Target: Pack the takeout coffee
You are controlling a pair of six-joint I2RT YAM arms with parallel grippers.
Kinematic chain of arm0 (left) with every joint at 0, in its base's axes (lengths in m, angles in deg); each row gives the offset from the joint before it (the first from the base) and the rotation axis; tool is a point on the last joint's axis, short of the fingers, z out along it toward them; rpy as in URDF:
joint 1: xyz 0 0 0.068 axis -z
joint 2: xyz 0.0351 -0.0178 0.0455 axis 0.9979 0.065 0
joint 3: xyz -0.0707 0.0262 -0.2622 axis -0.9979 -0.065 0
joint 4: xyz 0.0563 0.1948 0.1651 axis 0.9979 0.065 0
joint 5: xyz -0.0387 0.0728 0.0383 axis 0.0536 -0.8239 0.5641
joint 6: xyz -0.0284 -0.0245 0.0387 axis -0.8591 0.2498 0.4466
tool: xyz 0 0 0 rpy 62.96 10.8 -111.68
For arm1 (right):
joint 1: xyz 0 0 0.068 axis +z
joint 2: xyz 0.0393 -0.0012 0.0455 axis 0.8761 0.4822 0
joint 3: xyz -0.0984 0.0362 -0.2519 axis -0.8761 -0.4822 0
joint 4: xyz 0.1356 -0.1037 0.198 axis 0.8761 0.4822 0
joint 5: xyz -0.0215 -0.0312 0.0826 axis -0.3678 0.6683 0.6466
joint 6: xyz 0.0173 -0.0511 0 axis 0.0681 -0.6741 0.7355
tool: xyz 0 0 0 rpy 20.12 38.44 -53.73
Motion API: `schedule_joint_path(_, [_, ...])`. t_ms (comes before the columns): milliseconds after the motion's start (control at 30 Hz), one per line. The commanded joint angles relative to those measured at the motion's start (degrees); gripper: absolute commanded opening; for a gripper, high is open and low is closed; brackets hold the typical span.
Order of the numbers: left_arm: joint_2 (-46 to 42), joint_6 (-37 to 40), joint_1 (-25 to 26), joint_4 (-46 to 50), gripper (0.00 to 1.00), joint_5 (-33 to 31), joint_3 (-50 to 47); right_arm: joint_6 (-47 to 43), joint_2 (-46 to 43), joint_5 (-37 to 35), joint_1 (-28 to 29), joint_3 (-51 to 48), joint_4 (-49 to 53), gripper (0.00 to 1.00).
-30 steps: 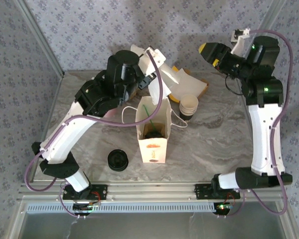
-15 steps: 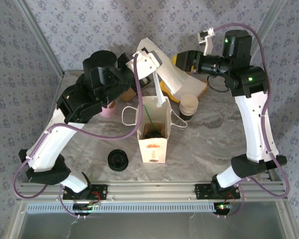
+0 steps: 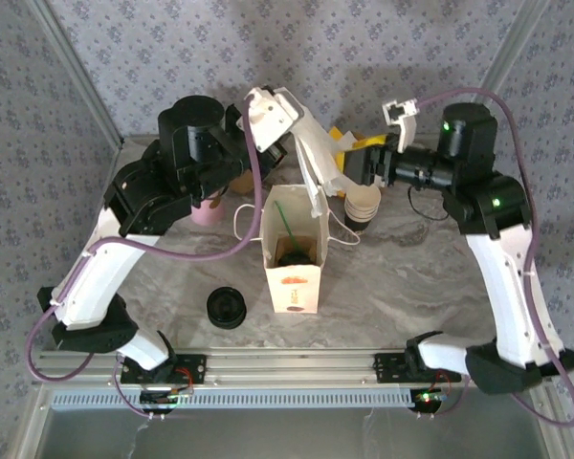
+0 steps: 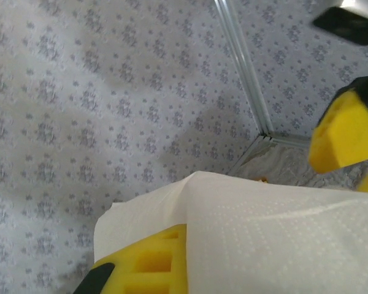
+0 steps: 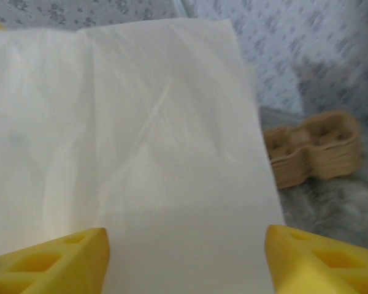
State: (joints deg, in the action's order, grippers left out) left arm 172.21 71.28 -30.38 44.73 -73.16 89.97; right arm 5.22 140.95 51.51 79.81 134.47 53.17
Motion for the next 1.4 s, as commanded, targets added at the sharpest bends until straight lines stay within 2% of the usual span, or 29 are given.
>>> schedule_joint_path(0, [0.63,-5.98,-0.43,3.54,0.0,-1.14,4.39,-10.29,-6.39,-6.1,0.78,-6.79,-13.29,0.75])
schedule_joint_path(167, [2.43,-11.16,-0.57,8.36,0.0,-3.89,8.76,-30.07,-13.06,-3.73,5.58,-13.51,-18.53,0.88])
schedule_joint_path(267, [2.2,-12.59,-0.62,8.67,0.0,-4.49,8.14,-35.74,-14.33,-6.66,8.91,-14.22,-19.51,0.98])
schedule_joint_path(500, [2.36,-13.56,-0.6,7.47,0.0,-6.28,7.54,-44.4,-11.23,-15.98,19.77,-11.91,-19.58,1.0])
schedule_joint_path(600, [2.5,-13.68,-0.62,7.08,0.0,-7.01,7.54,-43.67,-8.52,-19.31,22.23,-10.72,-21.16,1.0])
schedule_joint_path(900, [2.59,-13.57,-0.62,6.8,0.0,-9.74,7.33,-35.13,-4.56,-20.41,23.81,-10.58,-28.29,1.0])
schedule_joint_path(1200, [2.94,-12.36,-0.79,5.41,0.0,-12.26,7.36,-34.13,-6.8,-19.27,25.4,-11.27,-26.27,1.0])
schedule_joint_path(1367, [3.29,-12.6,-0.79,4.35,0.0,-12.47,7.53,-31.1,-7.58,-21.06,25.49,-12.73,-28.5,1.0])
